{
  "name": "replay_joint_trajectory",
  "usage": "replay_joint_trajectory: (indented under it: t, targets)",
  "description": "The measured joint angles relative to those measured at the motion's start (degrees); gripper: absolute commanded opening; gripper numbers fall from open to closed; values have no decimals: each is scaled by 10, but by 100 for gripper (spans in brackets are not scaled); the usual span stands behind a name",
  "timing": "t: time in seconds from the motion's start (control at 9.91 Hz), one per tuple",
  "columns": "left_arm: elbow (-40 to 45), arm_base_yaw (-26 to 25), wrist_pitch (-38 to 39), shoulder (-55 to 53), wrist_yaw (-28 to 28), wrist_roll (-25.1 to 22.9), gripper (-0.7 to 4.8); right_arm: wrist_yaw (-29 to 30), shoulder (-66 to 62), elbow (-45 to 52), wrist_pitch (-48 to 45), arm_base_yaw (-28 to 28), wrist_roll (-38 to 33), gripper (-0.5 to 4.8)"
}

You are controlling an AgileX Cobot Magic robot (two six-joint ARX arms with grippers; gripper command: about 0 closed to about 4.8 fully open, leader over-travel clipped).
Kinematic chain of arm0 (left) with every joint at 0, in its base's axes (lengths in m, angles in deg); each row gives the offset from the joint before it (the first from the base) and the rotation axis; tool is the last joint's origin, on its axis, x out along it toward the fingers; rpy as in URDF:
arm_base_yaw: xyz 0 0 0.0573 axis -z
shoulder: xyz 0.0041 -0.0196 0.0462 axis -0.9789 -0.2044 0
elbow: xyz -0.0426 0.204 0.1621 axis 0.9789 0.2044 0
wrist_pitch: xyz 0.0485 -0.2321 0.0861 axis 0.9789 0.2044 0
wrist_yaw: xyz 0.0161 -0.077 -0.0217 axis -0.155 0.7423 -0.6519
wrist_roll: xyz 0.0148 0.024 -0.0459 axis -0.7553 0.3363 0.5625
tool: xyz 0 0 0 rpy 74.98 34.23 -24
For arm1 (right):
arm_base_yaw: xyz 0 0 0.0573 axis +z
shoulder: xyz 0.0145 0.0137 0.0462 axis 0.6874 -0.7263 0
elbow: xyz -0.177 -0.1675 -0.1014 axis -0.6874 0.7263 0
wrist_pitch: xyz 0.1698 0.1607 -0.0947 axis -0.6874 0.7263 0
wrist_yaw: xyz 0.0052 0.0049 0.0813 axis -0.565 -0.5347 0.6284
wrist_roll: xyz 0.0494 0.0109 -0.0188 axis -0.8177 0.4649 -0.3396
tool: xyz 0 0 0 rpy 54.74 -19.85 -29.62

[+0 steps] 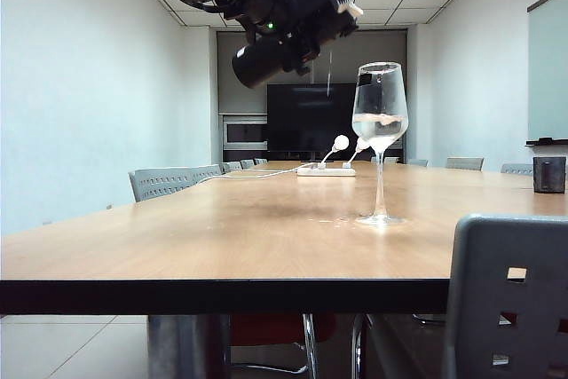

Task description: Pick up the black thermos cup, pour some water from it into the stemmed glass, and then put the thermos cup back on the table.

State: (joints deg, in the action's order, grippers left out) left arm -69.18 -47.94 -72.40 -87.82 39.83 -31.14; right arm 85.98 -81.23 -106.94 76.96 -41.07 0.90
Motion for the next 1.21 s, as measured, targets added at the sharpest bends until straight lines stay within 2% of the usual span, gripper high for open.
replay_joint_trajectory:
  t: [0.1, 0.2, 0.61, 0.71, 0.91, 1.01, 1.11, 1.21]
  targets:
    - [0, 0, 0, 0, -1, 56, 184, 0, 0, 0, 0, 0, 0, 413]
    - [0, 0, 1, 0, -1, 144, 184, 0, 2, 0, 0, 0, 0, 413]
    - [0, 2, 1, 0, -1, 220, 184, 0, 13, 0, 0, 0, 0, 413]
    - [0, 4, 10, 0, -1, 370, 184, 0, 23, 0, 1, 0, 0, 413]
    - [0, 6, 14, 0, -1, 426, 183, 0, 28, 0, 2, 0, 0, 413]
    - [0, 7, 16, 0, -1, 514, 183, 0, 29, 0, 4, 0, 0, 413]
    - [-1, 7, 52, 0, -16, 607, 184, 0, 29, 0, 4, 0, 0, 413]
    - [-1, 7, 62, 0, -37, 610, 184, 0, 29, 0, 4, 0, 0, 413]
